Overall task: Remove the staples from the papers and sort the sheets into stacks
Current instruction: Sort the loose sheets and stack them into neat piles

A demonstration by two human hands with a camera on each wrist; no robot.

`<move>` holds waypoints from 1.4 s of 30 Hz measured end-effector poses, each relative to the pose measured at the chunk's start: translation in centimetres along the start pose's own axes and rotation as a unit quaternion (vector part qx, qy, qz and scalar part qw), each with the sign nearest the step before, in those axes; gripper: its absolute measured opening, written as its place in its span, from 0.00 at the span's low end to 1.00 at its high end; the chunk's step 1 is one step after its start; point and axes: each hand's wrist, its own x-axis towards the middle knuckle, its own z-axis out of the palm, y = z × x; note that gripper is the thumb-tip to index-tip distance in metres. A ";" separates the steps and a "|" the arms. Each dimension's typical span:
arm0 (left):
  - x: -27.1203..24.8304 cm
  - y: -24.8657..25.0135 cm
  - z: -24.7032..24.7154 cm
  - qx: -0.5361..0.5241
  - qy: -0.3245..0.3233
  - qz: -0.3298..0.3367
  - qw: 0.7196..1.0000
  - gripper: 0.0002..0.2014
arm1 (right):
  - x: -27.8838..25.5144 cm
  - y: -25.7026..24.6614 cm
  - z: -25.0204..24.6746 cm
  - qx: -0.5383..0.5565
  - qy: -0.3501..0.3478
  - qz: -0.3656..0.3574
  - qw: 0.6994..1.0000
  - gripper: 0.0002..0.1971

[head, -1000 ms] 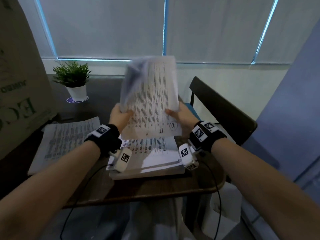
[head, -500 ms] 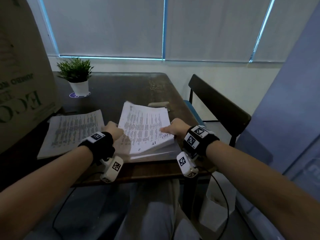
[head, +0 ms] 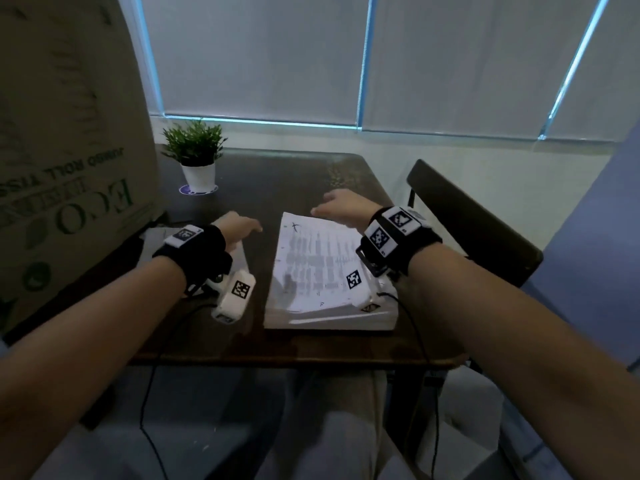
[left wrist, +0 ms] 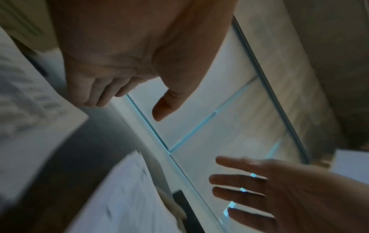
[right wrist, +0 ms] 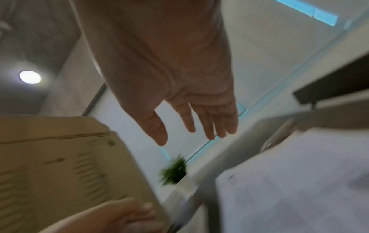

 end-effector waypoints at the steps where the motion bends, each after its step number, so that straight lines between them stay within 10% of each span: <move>1: 0.8 -0.5 -2.0 0.006 0.021 0.003 1.000 0.12 | 0.1 -1.8 1.1 0.016 -0.010 -0.030 0.999 0.27; 7: 3.2 -7.9 -9.9 0.064 0.134 -0.117 0.982 0.19 | 3.0 -7.3 12.4 -0.141 -0.212 -0.109 0.961 0.24; 16: 5.4 -10.9 -10.7 0.064 0.087 -0.182 0.977 0.22 | 16.3 -2.9 26.9 -0.459 -0.285 -0.103 0.835 0.16; 26: 5.3 -11.2 -10.0 0.152 0.167 -0.101 0.969 0.18 | 17.8 -1.5 28.5 -0.419 -0.275 -0.100 0.859 0.13; 32: 2.0 -7.1 -10.8 0.115 0.231 0.115 0.959 0.19 | 7.9 -4.8 17.3 0.022 -0.199 -0.032 0.979 0.24; 37: -2.0 -0.3 -11.7 -0.135 0.139 0.240 0.951 0.24 | 5.6 -3.2 9.7 0.446 -0.048 -0.012 0.894 0.33; 42: -2.5 3.9 -6.8 -0.222 0.111 0.295 0.922 0.13 | 2.1 0.0 -0.1 0.457 -0.029 -0.063 0.887 0.22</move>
